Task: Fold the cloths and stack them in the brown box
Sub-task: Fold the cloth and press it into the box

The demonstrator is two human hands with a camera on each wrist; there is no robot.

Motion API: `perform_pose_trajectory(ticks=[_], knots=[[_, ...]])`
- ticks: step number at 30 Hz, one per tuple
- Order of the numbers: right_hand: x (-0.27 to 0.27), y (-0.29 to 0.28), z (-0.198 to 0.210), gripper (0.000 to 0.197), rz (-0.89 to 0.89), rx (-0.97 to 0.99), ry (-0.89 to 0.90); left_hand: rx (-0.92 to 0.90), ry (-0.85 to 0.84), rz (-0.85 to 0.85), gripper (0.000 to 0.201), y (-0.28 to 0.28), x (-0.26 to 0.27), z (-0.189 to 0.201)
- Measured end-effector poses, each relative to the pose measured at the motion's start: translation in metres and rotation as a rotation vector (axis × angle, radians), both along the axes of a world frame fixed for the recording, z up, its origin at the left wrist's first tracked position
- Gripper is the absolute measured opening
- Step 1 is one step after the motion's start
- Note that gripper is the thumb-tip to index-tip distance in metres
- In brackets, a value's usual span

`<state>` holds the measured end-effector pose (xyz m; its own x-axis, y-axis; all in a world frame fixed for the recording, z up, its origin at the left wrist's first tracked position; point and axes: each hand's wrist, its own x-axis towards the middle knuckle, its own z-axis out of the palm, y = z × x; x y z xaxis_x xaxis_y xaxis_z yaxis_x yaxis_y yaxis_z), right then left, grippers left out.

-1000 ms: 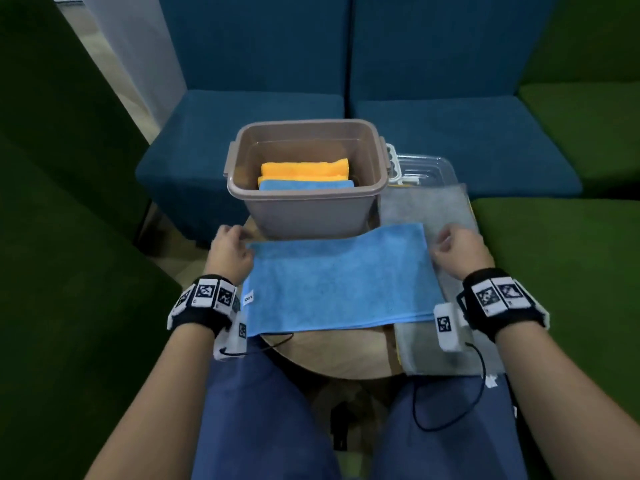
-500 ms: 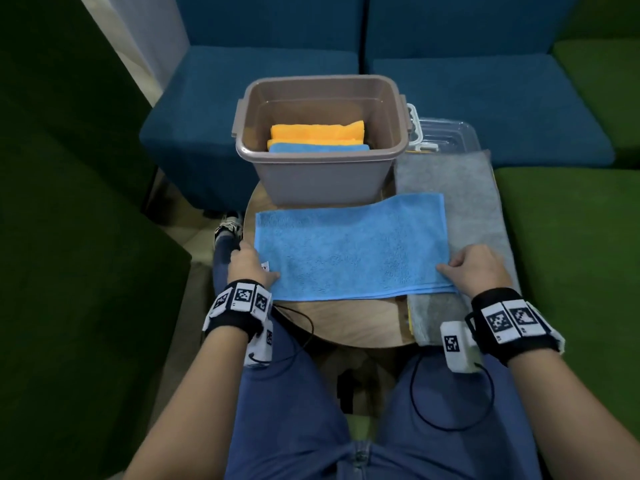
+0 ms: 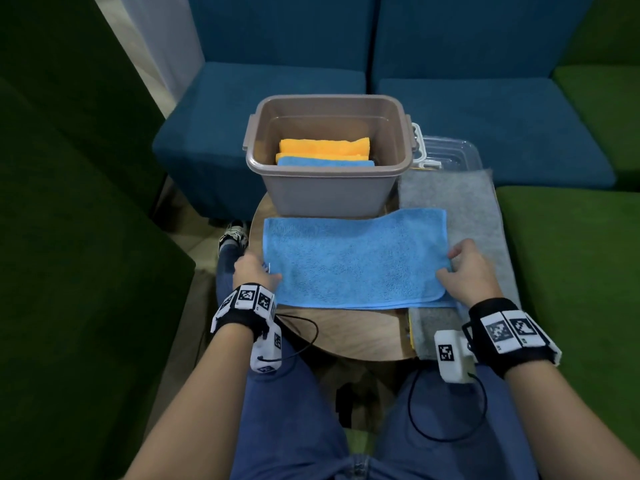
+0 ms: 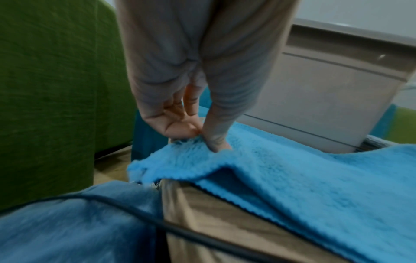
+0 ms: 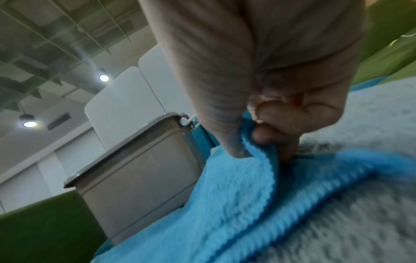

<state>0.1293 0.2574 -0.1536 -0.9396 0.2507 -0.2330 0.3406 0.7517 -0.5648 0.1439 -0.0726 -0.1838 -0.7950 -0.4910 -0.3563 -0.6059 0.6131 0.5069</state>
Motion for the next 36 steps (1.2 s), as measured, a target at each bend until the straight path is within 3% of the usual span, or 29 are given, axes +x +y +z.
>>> perform_pose_trajectory(ticks=[3, 7, 11, 15, 19, 25, 28, 30, 33, 36], knots=[[0.006, 0.002, 0.003, 0.021, 0.019, -0.080, 0.053, -0.059, -0.031, 0.015, 0.029, -0.002, 0.009, -0.005], [0.012, 0.006, -0.003, 0.019, 0.134, -0.024, -0.042, -0.092, -0.056, -0.027, 0.032, 0.000, 0.010, -0.006], [0.010, 0.009, -0.003, 0.022, 0.155, -0.006, -0.030, -0.009, -0.145, -0.135, 0.043, -0.009, 0.010, -0.001], [0.007, 0.005, 0.005, 0.019, 0.205, 0.026, -0.089, 0.025, -0.114, -0.170, 0.045, -0.014, 0.014, -0.005], [0.002, -0.003, 0.013, 0.019, 0.242, 0.101, -0.150, 0.043, -0.055, -0.109, 0.040, -0.017, 0.012, -0.001], [0.001, 0.007, 0.026, 0.021, 0.141, 0.141, -0.052, 0.030, 0.089, 0.043, 0.044, -0.040, 0.010, 0.015], [0.007, 0.009, 0.014, 0.024, 0.160, 0.137, -0.129, 0.078, -0.039, 0.075, 0.046, -0.045, 0.019, 0.012], [0.012, 0.009, 0.005, 0.025, 0.169, 0.144, -0.165, 0.115, -0.119, 0.068, 0.036, -0.045, 0.025, 0.002], [0.017, 0.009, 0.000, 0.025, 0.150, 0.156, -0.164, 0.146, -0.099, 0.062, 0.026, -0.041, 0.030, -0.010], [0.018, 0.009, 0.002, 0.026, 0.137, 0.162, -0.157, 0.144, -0.075, 0.038, 0.030, -0.040, 0.032, -0.014]])
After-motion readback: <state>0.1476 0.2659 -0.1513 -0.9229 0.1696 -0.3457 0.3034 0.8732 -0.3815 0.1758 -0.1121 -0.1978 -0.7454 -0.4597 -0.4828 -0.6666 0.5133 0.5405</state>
